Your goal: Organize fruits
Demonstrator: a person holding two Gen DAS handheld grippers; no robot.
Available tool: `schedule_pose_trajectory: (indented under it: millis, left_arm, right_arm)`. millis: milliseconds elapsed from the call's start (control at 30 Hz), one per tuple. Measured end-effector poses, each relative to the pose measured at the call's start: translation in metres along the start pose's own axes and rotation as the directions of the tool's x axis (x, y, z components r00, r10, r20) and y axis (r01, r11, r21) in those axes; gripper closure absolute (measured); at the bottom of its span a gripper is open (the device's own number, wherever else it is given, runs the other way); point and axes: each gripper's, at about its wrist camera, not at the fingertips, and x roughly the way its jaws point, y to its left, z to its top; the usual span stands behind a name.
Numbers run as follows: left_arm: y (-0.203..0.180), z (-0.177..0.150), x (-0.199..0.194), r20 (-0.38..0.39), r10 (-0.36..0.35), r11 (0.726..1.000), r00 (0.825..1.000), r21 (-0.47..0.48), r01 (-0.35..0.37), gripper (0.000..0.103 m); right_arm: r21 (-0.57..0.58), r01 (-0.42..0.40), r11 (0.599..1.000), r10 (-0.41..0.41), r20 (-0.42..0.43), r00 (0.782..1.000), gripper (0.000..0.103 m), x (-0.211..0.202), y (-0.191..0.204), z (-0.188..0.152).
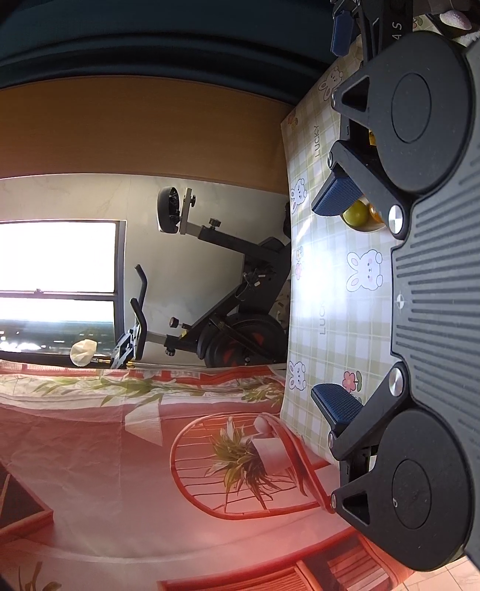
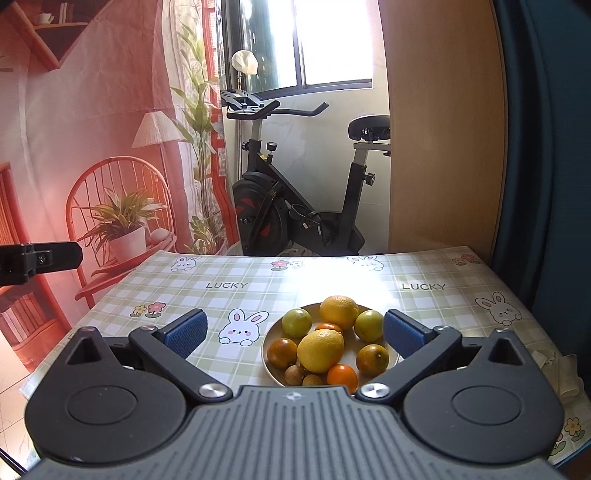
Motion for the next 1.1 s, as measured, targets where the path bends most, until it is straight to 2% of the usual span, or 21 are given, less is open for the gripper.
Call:
schedule_pose_trajectory:
  millis: [567, 1100]
  left_arm:
    - [0.004, 0.000, -0.004, 0.001, 0.001, 1.000, 1.000, -0.012, -0.001, 0.004]
    - [0.007, 0.002, -0.006, 0.000, 0.003, 0.999, 1.000, -0.033, -0.003, 0.004]
  right_arm:
    - [0.035, -0.015, 0.999, 0.016, -0.018, 1.000, 0.000, -0.001, -0.008, 0.002]
    - [0.021, -0.036, 0.999, 0.037, -0.032, 0.999, 0.000, -0.003, -0.004, 0.005]
